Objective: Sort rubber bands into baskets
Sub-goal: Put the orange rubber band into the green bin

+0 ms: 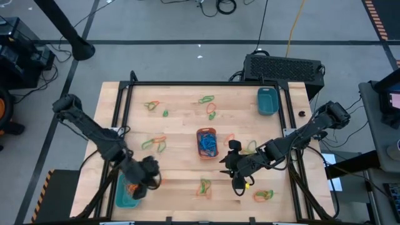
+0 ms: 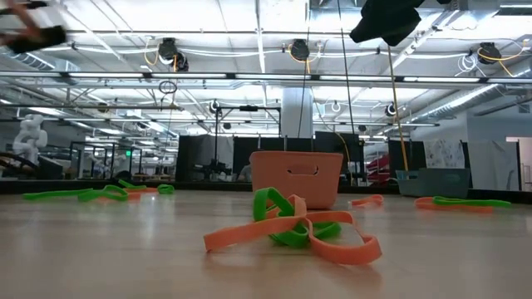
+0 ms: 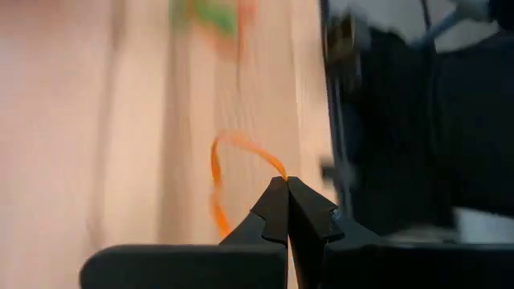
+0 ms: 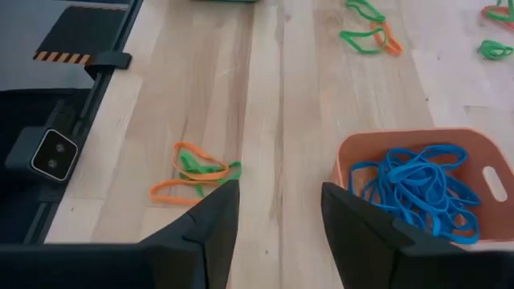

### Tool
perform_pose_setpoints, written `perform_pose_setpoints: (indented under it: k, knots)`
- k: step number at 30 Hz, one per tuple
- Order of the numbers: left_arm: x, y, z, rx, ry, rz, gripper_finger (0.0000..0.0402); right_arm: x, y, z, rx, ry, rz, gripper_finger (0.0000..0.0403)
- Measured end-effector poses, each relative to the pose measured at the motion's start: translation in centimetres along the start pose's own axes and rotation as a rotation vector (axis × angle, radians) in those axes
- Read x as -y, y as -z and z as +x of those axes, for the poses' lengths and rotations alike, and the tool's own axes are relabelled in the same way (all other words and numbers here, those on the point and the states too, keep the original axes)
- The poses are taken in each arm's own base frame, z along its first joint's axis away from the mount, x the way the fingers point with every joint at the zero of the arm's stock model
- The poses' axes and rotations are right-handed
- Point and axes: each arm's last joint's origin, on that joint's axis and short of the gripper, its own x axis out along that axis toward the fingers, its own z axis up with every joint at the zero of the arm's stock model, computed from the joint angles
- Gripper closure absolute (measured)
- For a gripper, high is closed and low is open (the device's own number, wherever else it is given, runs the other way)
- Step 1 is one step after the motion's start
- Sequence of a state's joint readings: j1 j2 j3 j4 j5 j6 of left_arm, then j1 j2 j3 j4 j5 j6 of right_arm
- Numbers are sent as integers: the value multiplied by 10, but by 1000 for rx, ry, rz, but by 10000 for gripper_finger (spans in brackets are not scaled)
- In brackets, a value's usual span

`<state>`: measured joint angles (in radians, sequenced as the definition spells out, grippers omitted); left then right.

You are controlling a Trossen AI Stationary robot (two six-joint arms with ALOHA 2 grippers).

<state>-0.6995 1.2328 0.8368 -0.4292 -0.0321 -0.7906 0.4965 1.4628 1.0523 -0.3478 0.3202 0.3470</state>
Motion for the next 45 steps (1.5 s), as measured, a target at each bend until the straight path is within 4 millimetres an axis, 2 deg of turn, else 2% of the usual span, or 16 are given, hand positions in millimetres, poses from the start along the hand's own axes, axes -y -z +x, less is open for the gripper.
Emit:
perform_pose_setpoints:
  k: [9,14,19,26,35,38,41,45]
  knots:
    - [17,54,-6,-354,-67,-322,401,0,0,0,-1,-3,18,234]
    - [14,69,-11,-425,-182,-384,398,-1,1,0,-3,-6,26,234]
    - [16,73,-12,-457,-178,-368,376,-1,1,0,-4,-5,31,234]
    - [11,81,-16,-502,-258,-348,355,-1,1,0,-4,-5,30,234]
    - [10,81,-17,-478,-276,-339,307,-1,2,0,-16,-5,29,234]
    - [10,79,-16,-473,-271,-365,301,1,7,-1,-69,13,72,234]
    - [9,76,-15,-418,-274,-313,299,5,16,-2,-160,58,120,234]
    - [12,64,-10,-204,-242,-106,299,11,29,-5,-278,138,193,234]
